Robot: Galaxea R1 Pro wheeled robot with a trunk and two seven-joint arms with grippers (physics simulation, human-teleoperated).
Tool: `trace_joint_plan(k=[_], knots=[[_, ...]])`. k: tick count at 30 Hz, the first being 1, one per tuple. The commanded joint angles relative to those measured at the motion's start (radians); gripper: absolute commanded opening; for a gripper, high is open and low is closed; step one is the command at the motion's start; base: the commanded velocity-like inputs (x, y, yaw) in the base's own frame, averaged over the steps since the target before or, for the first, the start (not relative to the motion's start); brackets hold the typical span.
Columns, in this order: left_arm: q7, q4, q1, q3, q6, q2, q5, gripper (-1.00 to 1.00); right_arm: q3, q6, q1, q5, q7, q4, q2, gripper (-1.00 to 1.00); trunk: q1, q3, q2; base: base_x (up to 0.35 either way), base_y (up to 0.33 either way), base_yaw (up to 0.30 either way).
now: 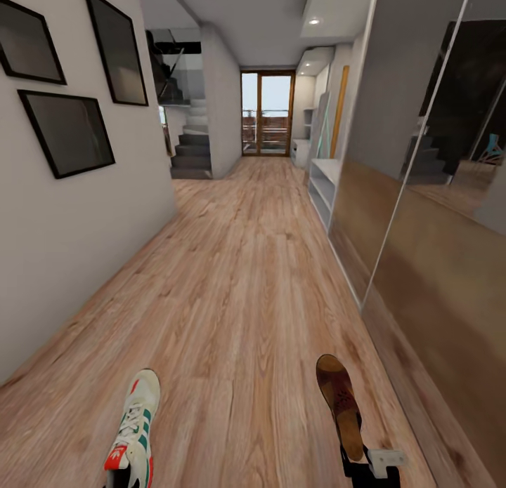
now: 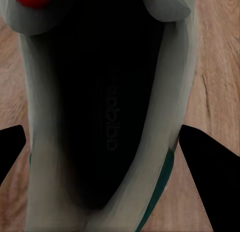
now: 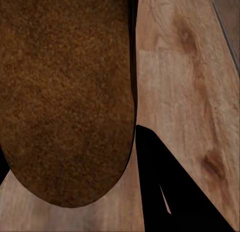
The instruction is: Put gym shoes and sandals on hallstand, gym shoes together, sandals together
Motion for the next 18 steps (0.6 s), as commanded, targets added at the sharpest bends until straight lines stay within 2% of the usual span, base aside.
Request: trace_joint_plan(k=[1, 12, 18], knots=[[-0.007, -0.001, 0.000, 0.007, -0.001, -0.001, -0.002, -1.00, -0.008, -0.003, -0.001, 0.004, 0.007, 0.000, 0.001, -1.00, 0.000, -0.001, 0.000, 0.338, 0.000, -0.001], [-0.007, -0.001, -0.001, 0.007, 0.000, -0.001, -0.002, -1.00, -0.007, -0.003, -0.001, 0.005, 0.007, 0.001, 0.001, -1.00, 0.000, -0.001, 0.000, 0.338, 0.001, 0.000], [-0.008, -0.001, -0.002, 0.007, 0.001, -0.001, -0.003, -1.00, -0.007, -0.002, -0.001, 0.005, 0.006, 0.001, 0.001, -1.00, 0.000, -0.001, 0.000, 0.337, 0.083, 0.000]])
